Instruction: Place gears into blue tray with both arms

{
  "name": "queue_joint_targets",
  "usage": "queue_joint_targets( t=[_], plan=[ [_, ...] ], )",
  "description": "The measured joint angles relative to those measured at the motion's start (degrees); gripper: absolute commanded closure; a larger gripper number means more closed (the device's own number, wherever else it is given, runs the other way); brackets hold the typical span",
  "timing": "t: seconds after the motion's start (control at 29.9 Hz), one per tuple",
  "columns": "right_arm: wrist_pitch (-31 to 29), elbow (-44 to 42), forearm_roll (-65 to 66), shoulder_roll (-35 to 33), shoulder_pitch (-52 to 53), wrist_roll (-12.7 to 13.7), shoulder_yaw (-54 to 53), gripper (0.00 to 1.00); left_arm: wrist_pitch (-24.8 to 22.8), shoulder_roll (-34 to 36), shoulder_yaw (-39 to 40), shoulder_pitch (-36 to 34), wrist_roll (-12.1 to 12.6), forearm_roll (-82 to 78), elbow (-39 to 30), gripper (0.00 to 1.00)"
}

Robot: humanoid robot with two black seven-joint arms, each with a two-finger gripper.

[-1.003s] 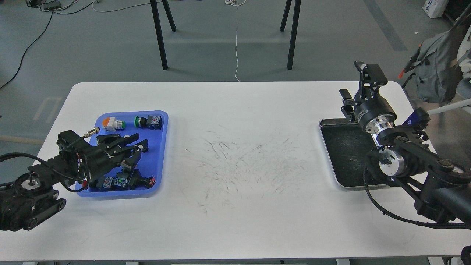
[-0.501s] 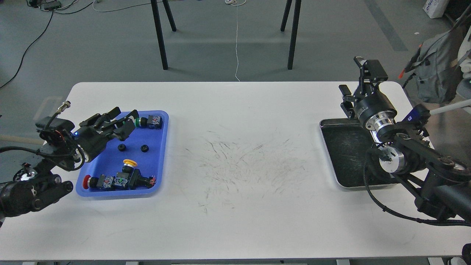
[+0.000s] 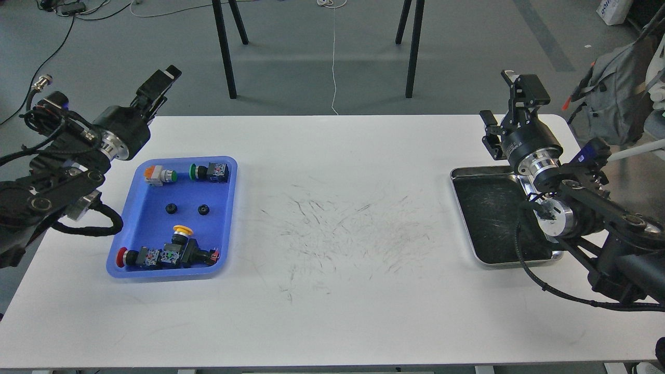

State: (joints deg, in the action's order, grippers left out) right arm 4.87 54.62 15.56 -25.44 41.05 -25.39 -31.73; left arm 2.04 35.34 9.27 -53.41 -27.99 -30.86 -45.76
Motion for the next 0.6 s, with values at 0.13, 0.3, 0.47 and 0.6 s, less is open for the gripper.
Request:
queue_joint_targets(
  t=[0.13,0.3,0.47,0.6],
  plan=[
    [-0.01,0.58,-0.07,-0.54,1.43,0.2,0.73,0.03,-10.05,-0.03,4.7,-0.46,0.0,7.4,-0.01,0.0],
    [-0.02,0.83,-0.18,-1.2,2.51,0.25,1.48,0.02,-16.88,-0.06,5.67,-0.48,0.0,9.67,-1.14,0.0],
    [-0.06,1.42,-0.26,-1.05,3.78,0.25,4.31,0.03,-18.71,-0.5,5.19,-0.49,-0.01,10.1,-0.7,0.0],
    [0.15,1.56,-0.83,-0.63,5.21,0.18,5.63,0.01,-19.36,-0.86,5.41,-0.65,-0.01,10.39,-0.73,0.0]
  ],
)
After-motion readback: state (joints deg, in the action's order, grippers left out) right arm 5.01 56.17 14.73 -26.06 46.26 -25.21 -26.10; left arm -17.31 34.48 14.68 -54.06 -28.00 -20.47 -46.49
